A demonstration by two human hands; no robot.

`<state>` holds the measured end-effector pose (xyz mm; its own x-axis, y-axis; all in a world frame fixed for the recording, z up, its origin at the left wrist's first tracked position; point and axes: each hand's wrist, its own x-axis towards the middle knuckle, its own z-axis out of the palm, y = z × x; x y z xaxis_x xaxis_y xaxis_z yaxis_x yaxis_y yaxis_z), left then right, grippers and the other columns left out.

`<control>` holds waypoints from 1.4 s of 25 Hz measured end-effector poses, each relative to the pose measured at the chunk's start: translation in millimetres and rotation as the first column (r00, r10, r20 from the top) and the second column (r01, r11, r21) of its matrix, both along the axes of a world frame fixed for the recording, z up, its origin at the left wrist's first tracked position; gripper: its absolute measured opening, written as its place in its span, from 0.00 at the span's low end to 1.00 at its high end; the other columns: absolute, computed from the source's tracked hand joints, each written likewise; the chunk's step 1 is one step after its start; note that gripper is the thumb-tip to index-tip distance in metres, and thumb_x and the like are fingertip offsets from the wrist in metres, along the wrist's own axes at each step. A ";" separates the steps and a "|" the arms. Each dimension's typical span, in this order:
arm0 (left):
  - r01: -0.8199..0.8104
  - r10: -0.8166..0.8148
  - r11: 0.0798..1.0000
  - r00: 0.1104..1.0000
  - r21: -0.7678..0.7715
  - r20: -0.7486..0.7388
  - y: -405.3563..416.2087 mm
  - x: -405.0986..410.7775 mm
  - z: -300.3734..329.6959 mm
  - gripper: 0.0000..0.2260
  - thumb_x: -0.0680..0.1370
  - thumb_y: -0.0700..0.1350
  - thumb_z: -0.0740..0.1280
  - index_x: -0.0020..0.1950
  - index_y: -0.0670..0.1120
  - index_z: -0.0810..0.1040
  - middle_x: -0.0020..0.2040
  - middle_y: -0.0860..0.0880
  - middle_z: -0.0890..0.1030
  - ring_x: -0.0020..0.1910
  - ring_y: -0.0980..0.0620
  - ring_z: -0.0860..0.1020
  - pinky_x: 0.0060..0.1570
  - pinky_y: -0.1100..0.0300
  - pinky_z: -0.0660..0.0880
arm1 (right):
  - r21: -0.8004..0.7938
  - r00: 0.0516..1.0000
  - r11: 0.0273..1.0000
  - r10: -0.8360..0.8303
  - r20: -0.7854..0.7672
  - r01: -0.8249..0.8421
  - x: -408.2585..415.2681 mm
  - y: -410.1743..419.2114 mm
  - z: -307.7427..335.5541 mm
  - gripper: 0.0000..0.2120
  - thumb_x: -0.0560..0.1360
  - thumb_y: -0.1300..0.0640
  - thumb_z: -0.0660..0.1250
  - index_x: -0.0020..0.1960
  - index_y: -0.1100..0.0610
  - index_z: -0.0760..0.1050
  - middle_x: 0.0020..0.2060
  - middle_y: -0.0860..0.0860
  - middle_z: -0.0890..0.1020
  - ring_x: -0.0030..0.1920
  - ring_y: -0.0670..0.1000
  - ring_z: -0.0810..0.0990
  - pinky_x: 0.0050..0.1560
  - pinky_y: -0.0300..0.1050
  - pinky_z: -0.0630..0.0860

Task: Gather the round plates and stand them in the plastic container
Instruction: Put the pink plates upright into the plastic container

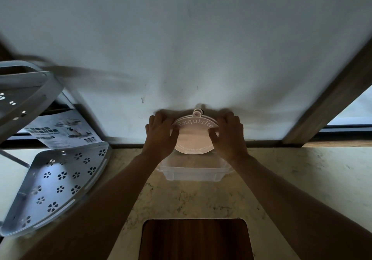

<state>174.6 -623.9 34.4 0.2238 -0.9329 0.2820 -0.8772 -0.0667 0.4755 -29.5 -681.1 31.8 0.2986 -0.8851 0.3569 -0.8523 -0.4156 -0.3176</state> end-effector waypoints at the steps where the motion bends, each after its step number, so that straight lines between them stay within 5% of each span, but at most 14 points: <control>1: -0.006 0.006 1.000 1.000 0.007 -0.003 -0.8 0.2 0.0 0.11 0.78 0.46 0.64 0.58 0.45 0.78 0.60 0.42 0.72 0.58 0.40 0.69 0.56 0.46 0.69 | 0.003 1.000 1.000 -0.001 -0.011 0.001 0.2 -0.3 0.4 0.15 0.72 0.56 0.71 0.55 0.61 0.75 0.59 0.62 0.74 0.54 0.63 0.73 0.50 0.54 0.71; 10: 0.106 -0.107 0.994 0.994 -0.013 -0.039 2.6 21.5 11.1 0.09 0.80 0.49 0.57 0.54 0.46 0.72 0.51 0.48 0.77 0.53 0.47 0.69 0.52 0.52 0.62 | -0.020 0.977 0.977 0.211 0.030 -0.210 -6.4 -7.1 17.1 0.10 0.75 0.54 0.70 0.53 0.56 0.73 0.47 0.54 0.80 0.47 0.57 0.76 0.48 0.50 0.64; 18: 0.346 -0.356 0.934 0.873 0.090 0.334 13.7 32.5 9.0 0.11 0.79 0.48 0.65 0.53 0.41 0.80 0.46 0.42 0.82 0.47 0.39 0.77 0.49 0.44 0.74 | 0.025 0.960 0.963 0.268 -0.079 -0.267 -15.0 1.7 -0.1 0.12 0.74 0.57 0.72 0.54 0.55 0.74 0.47 0.54 0.82 0.47 0.58 0.78 0.46 0.48 0.63; 22: 0.303 -0.323 0.944 0.931 0.133 0.168 13.9 35.5 5.6 0.21 0.77 0.52 0.68 0.67 0.45 0.75 0.53 0.47 0.83 0.55 0.45 0.76 0.58 0.49 0.67 | 0.048 0.962 0.964 0.265 -0.070 -0.262 -12.2 -0.9 0.2 0.13 0.73 0.56 0.72 0.56 0.54 0.74 0.48 0.52 0.83 0.49 0.58 0.78 0.48 0.49 0.64; 27: 0.282 -0.289 0.957 0.949 0.069 0.124 8.8 33.8 9.0 0.11 0.78 0.53 0.64 0.55 0.49 0.78 0.49 0.51 0.79 0.53 0.48 0.74 0.53 0.53 0.64 | 0.051 0.958 0.958 0.284 -0.048 -0.282 -12.7 -2.3 10.4 0.14 0.75 0.55 0.70 0.59 0.55 0.77 0.51 0.53 0.83 0.51 0.58 0.78 0.50 0.50 0.65; 35: 0.301 -0.307 0.951 0.944 0.066 0.121 17.5 28.0 -1.7 0.10 0.80 0.49 0.63 0.58 0.48 0.77 0.51 0.49 0.79 0.54 0.47 0.73 0.54 0.50 0.66 | 0.050 0.943 0.947 0.322 -0.084 -0.318 -16.3 5.3 5.7 0.11 0.74 0.56 0.71 0.56 0.55 0.76 0.48 0.53 0.83 0.48 0.57 0.78 0.48 0.47 0.61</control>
